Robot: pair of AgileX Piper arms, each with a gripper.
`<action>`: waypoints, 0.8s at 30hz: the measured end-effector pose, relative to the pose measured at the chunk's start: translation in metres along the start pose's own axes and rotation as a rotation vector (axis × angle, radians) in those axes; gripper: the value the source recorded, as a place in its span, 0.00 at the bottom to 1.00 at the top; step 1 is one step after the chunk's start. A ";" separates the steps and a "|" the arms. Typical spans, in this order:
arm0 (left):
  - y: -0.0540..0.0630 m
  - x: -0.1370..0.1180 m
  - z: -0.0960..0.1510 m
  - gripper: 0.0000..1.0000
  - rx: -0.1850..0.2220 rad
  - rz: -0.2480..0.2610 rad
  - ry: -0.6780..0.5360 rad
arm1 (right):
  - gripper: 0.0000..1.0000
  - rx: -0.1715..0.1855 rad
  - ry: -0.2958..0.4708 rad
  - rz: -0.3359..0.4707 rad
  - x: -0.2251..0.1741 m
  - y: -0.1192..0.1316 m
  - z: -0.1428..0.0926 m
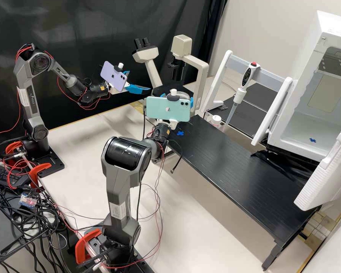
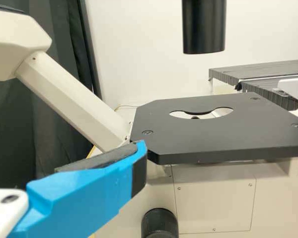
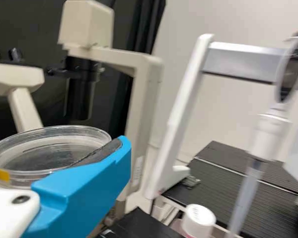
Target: Move the petri dish to the microscope
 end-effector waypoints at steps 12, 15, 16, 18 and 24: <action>0.000 0.000 0.000 1.00 0.000 0.000 0.000 | 0.00 -0.045 -0.036 -0.083 0.063 -0.026 -0.023; 0.000 0.000 0.000 1.00 0.000 0.000 0.000 | 0.00 -0.031 -0.056 -0.090 0.079 -0.028 -0.022; 0.000 0.000 0.000 1.00 0.000 0.000 0.000 | 0.00 -0.030 -0.064 -0.099 0.082 -0.029 -0.021; 0.000 0.000 0.000 1.00 0.000 0.000 0.000 | 0.00 -0.020 -0.079 -0.116 0.094 -0.032 -0.020; 0.000 0.000 0.000 1.00 0.000 0.000 0.000 | 0.00 -0.010 -0.135 -0.174 0.131 -0.037 -0.004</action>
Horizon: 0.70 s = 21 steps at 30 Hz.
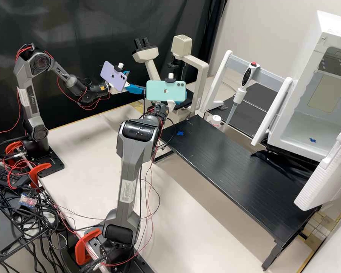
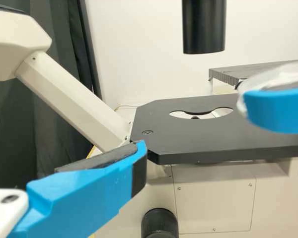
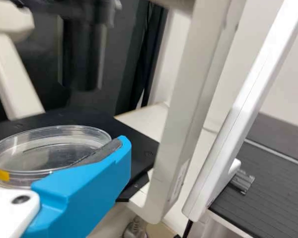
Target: Move the petri dish to the microscope
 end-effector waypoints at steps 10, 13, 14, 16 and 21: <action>0.000 0.000 0.000 1.00 0.000 0.000 0.000 | 0.00 0.112 -0.015 -0.057 0.052 0.004 0.018; 0.000 0.000 0.000 1.00 0.000 0.000 0.000 | 0.00 0.141 -0.013 -0.088 0.062 0.004 0.019; 0.000 0.000 0.000 1.00 0.000 0.000 0.000 | 0.00 0.142 -0.005 -0.091 0.065 0.004 0.019; 0.000 0.000 0.000 1.00 0.000 0.000 0.000 | 0.00 0.146 0.016 -0.105 0.071 0.001 0.018; 0.000 0.000 0.000 1.00 0.000 0.001 0.000 | 0.00 0.135 0.022 -0.154 0.076 -0.006 0.018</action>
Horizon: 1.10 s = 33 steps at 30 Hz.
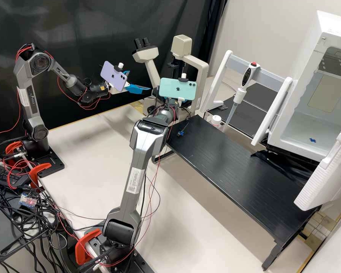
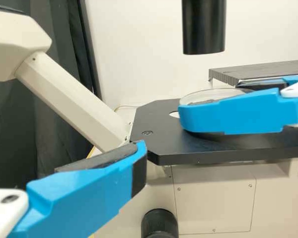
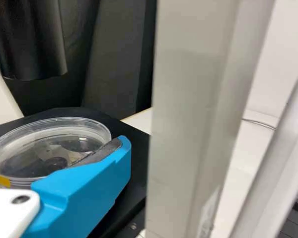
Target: Move the petri dish to the microscope
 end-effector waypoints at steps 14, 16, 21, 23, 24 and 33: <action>0.000 0.000 0.000 1.00 0.000 0.000 0.000 | 0.00 -0.032 0.012 -0.008 0.002 0.005 -0.011; 0.000 0.000 0.000 1.00 0.000 0.000 0.000 | 0.00 -0.036 0.008 -0.011 0.003 0.004 -0.009; 0.000 0.000 0.000 1.00 0.000 0.000 0.000 | 1.00 -0.036 -0.001 -0.023 0.007 -0.002 -0.004; 0.000 0.000 0.000 1.00 0.000 0.000 0.000 | 1.00 -0.043 0.000 -0.029 0.008 -0.004 -0.004; 0.000 0.000 0.000 1.00 0.000 0.000 0.000 | 1.00 -0.044 0.001 -0.032 0.008 -0.005 -0.005; 0.000 0.000 0.000 1.00 0.000 0.000 0.000 | 1.00 -0.112 0.012 -0.042 0.008 -0.006 -0.008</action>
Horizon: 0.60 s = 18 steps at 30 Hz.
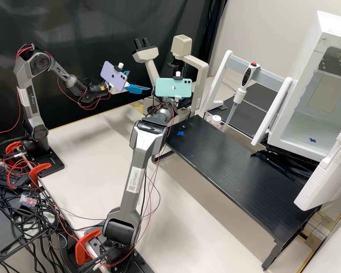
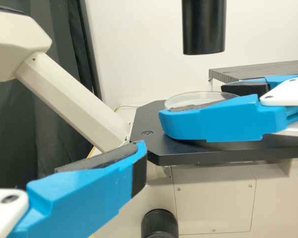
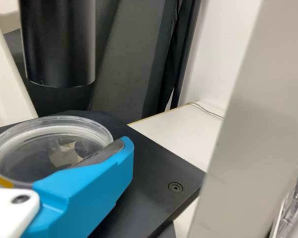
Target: Move the petri dish to the microscope
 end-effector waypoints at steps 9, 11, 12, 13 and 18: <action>0.000 0.000 0.000 1.00 0.000 0.000 0.000 | 1.00 0.007 -0.003 -0.014 -0.001 -0.005 0.007; 0.000 0.000 0.000 1.00 0.000 0.000 0.000 | 1.00 0.021 0.004 -0.016 -0.003 -0.006 0.011; 0.000 0.000 0.000 1.00 0.000 0.000 0.000 | 1.00 0.043 0.009 -0.012 -0.005 -0.005 0.012; 0.000 0.000 0.000 1.00 0.000 0.000 0.000 | 1.00 0.067 0.006 -0.008 -0.010 -0.005 0.015; 0.000 0.000 0.000 1.00 0.000 0.000 0.000 | 1.00 0.063 0.030 0.028 -0.034 -0.001 0.015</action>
